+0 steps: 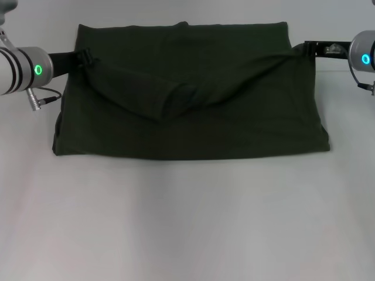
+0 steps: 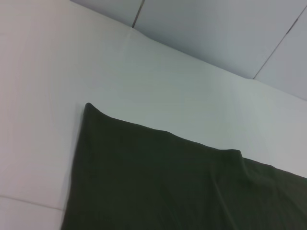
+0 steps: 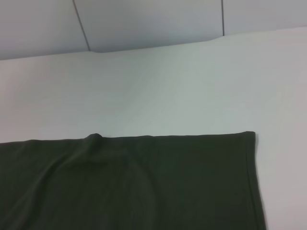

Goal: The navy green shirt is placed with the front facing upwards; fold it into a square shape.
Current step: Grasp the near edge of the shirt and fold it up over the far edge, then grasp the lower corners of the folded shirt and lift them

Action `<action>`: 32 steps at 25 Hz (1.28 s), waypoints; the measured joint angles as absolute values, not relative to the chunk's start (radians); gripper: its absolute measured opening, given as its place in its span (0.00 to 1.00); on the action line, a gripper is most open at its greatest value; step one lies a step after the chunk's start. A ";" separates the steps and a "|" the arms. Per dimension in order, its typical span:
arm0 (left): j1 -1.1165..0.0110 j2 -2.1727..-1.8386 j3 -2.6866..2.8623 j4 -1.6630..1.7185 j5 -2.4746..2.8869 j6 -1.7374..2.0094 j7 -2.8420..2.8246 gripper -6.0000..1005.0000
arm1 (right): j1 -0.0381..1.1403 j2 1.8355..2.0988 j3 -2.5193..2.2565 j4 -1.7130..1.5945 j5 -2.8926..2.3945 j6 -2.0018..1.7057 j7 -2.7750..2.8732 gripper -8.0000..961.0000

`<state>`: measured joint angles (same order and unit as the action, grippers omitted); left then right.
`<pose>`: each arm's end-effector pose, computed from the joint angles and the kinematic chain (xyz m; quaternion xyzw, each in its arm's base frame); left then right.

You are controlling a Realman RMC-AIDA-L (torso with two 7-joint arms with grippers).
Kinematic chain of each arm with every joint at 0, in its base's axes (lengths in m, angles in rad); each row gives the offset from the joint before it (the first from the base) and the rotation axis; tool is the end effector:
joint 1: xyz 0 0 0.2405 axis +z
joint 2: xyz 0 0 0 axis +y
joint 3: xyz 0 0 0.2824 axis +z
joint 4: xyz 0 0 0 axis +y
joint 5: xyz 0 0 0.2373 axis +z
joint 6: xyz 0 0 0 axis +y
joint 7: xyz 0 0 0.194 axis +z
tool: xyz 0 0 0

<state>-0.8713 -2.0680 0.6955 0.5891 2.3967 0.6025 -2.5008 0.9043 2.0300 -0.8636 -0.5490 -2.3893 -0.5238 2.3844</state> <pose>-0.2746 0.5679 -0.0115 -0.6953 -0.5529 -0.1948 0.4158 0.2576 0.5829 -0.0115 -0.7603 0.4511 0.1283 0.4495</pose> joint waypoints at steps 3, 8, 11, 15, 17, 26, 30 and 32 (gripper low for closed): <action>-0.876 -2.066 0.696 0.583 2.397 0.602 -2.501 0.14 | 0.909 2.034 -0.865 -0.546 -2.390 -0.519 2.383 0.02; -0.884 -2.054 0.697 0.558 2.400 0.596 -2.491 0.16 | 0.907 2.031 -0.866 -0.539 -2.392 -0.530 2.384 0.02; -0.873 -2.056 0.696 0.559 2.398 0.592 -2.475 0.17 | 0.892 2.024 -0.859 -0.531 -2.387 -0.540 2.386 0.09; -0.832 -2.067 0.686 0.601 2.376 0.593 -2.468 0.28 | 0.835 2.020 -0.852 -0.559 -2.321 -0.583 2.385 0.25; -0.800 -2.078 0.686 0.637 2.350 0.596 -2.466 0.36 | 0.795 2.018 -0.851 -0.590 -2.270 -0.632 2.379 0.36; -0.655 -2.088 0.691 0.750 2.213 0.792 -2.456 0.58 | 0.615 2.008 -0.834 -0.658 -2.033 -0.994 2.302 0.74; -0.598 -2.071 0.663 0.763 2.165 0.953 -2.412 0.75 | 0.562 1.997 -0.776 -0.649 -2.018 -1.143 2.297 0.84; -0.580 -2.064 0.627 0.768 2.154 1.022 -2.383 0.81 | 0.542 1.995 -0.743 -0.647 -2.017 -1.203 2.290 0.90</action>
<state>-0.5796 -2.0643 0.6270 0.7681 2.1545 1.0220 -2.3825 0.5419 1.9952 -0.7431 -0.6473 -2.0171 -1.2027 2.2903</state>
